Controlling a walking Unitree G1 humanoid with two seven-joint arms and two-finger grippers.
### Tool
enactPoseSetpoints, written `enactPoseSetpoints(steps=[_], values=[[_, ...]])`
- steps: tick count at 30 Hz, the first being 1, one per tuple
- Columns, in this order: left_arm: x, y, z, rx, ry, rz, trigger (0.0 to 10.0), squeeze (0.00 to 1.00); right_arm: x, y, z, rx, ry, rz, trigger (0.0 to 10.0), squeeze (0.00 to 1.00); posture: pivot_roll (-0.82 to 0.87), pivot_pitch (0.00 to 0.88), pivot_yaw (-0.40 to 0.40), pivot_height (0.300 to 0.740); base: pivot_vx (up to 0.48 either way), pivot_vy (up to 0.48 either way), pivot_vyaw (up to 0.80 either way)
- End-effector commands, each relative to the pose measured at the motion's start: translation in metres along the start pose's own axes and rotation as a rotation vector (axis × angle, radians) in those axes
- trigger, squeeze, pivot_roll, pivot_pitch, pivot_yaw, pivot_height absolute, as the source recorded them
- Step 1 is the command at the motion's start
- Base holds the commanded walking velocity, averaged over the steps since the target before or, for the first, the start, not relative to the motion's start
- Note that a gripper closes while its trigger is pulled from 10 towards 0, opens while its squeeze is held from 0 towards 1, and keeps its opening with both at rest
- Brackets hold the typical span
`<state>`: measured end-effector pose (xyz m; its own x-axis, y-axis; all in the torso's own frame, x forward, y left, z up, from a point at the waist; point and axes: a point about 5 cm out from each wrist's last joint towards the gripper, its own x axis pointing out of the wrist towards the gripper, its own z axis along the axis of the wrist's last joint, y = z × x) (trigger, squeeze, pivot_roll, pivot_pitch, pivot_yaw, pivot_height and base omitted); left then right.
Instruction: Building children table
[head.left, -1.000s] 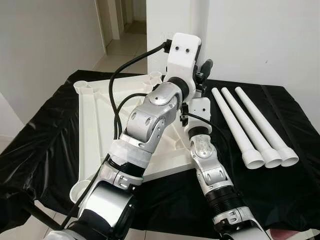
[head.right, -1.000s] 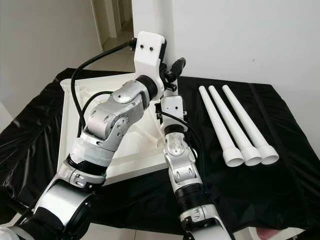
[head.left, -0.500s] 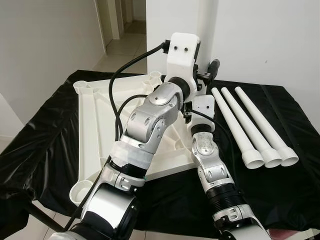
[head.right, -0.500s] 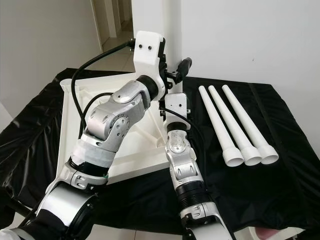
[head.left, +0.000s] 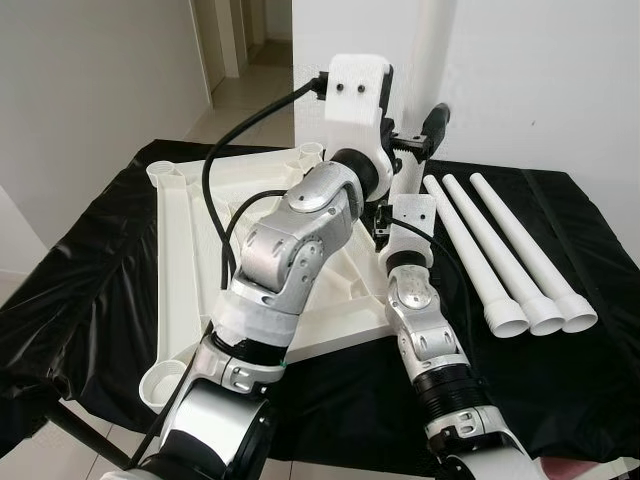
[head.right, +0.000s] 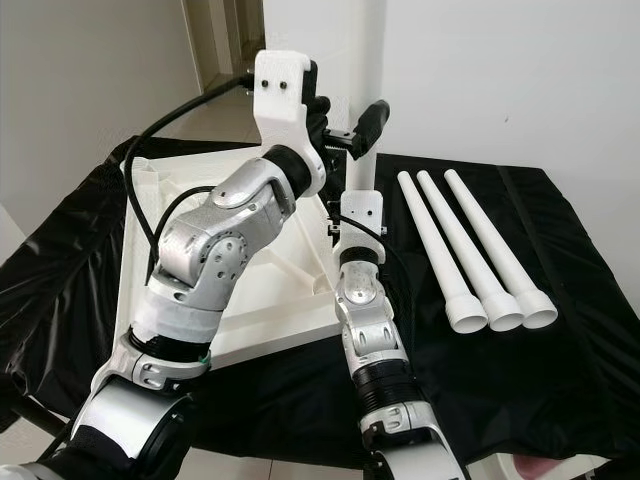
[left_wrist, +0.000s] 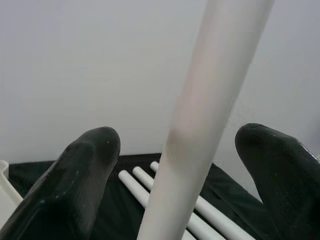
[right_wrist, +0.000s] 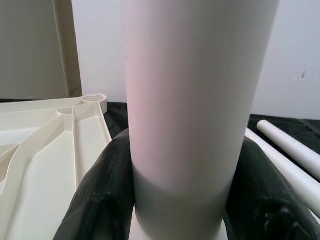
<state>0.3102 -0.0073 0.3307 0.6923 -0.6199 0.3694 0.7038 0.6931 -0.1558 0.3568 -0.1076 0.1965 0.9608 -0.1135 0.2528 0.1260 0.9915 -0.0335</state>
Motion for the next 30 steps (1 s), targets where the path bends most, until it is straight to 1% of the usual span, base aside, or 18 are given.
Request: enactPoseSetpoints(steps=[1, 3, 5, 6, 7, 10, 12, 14, 17, 20, 21, 23, 24, 26, 27, 30], values=[[-0.005, -0.005, -0.005, -0.028, 0.006, -0.11, 10.0, 0.0, 0.002, -0.001, 0.003, 0.02, 0.002, 0.013, 10.0, 0.0, 0.0, 0.004, 0.032, 0.74, 0.0, 0.0, 0.0], [-0.007, -0.003, -0.006, -0.02, 0.006, -0.111, 10.0, 0.0, 0.002, -0.003, 0.003, 0.022, 0.001, 0.013, 10.0, 0.0, 0.0, 0.003, 0.032, 0.74, 0.0, 0.0, 0.0], [-0.015, 0.005, -0.012, 0.014, 0.02, -0.109, 10.0, 0.0, -0.001, -0.011, 0.002, 0.022, -0.006, 0.02, 10.0, 0.0, 0.0, 0.0, 0.035, 0.74, 0.0, 0.0, 0.0], [-0.015, 0.005, -0.012, 0.014, 0.02, -0.109, 10.0, 0.0, -0.001, -0.011, 0.002, 0.022, -0.006, 0.02, 10.0, 0.0, 0.0, 0.0, 0.035, 0.74, 0.0, 0.0, 0.0], [-0.02, 0.009, -0.015, 0.048, 0.02, -0.104, 10.0, 0.0, -0.003, -0.014, 0.002, 0.028, -0.013, 0.029, 10.0, 0.0, 0.0, 0.0, 0.036, 0.74, 0.0, 0.0, 0.0], [-0.024, 0.011, -0.019, 0.065, 0.03, -0.102, 10.0, 0.0, -0.005, -0.016, 0.003, 0.028, -0.023, 0.043, 10.0, 0.0, 0.0, 0.0, 0.036, 0.74, 0.0, 0.0, 0.0], [-0.036, 0.022, -0.035, 0.132, 0.084, -0.072, 10.0, 0.0, -0.014, -0.024, 0.005, 0.029, -0.042, 0.062, 10.0, 0.0, -0.01, 0.0, 0.037, 0.74, 0.0, 0.0, 0.0], [-0.048, 0.029, -0.05, 0.165, 0.14, -0.079, 10.0, 0.0, -0.02, -0.03, 0.005, 0.034, -0.046, 0.064, 10.0, 0.0, -0.01, 0.001, 0.038, 0.74, 0.0, 0.0, 0.0], [-0.051, 0.03, -0.053, 0.172, 0.152, -0.084, 10.0, 0.0, -0.021, -0.032, 0.005, 0.037, -0.045, 0.064, 10.0, 0.0, -0.01, 0.001, 0.038, 0.74, 0.0, 0.0, 0.0], [-0.068, 0.033, -0.075, 0.236, 0.225, -0.108, 10.0, 0.0, -0.031, -0.036, 0.001, 0.016, -0.038, 0.098, 10.0, 0.0, -0.01, 0.004, 0.039, 0.74, 0.0, 0.0, 0.0], [-0.068, 0.033, -0.075, 0.236, 0.225, -0.108, 10.0, 0.0, -0.031, -0.036, 0.001, 0.016, -0.038, 0.098, 10.0, 0.0, -0.01, 0.004, 0.039, 0.74, 0.0, 0.0, 0.0], [-0.079, 0.035, -0.091, 0.31, 0.281, -0.125, 10.0, 0.0, -0.036, -0.039, -0.001, 0.008, -0.029, 0.106, 10.0, 0.0, -0.01, 0.01, 0.04, 0.74, 0.0, 0.0, 0.0], [-0.079, 0.035, -0.091, 0.31, 0.281, -0.125, 10.0, 0.0, -0.036, -0.039, -0.001, 0.008, -0.029, 0.106, 10.0, 0.0, -0.01, 0.01, 0.04, 0.74, 0.0, 0.0, 0.0], [-0.086, 0.034, -0.099, 0.332, 0.313, -0.162, 10.0, 0.0, -0.039, -0.043, -0.001, 0.001, -0.021, 0.112, 10.0, 0.0, -0.01, 0.017, 0.041, 0.74, 0.0, 0.0, 0.0], [-0.086, 0.034, -0.099, 0.332, 0.313, -0.162, 10.0, 0.0, -0.039, -0.043, -0.001, 0.001, -0.021, 0.112, 10.0, 0.0, -0.01, 0.017, 0.041, 0.74, 0.0, 0.0, 0.0], [-0.092, 0.031, -0.105, 0.348, 0.345, -0.221, 10.0, 0.0, -0.042, -0.047, -0.002, -0.004, -0.008, 0.115, 10.0, 0.0, -0.01, 0.017, 0.041, 0.74, 0.0, 0.0, 0.0]])
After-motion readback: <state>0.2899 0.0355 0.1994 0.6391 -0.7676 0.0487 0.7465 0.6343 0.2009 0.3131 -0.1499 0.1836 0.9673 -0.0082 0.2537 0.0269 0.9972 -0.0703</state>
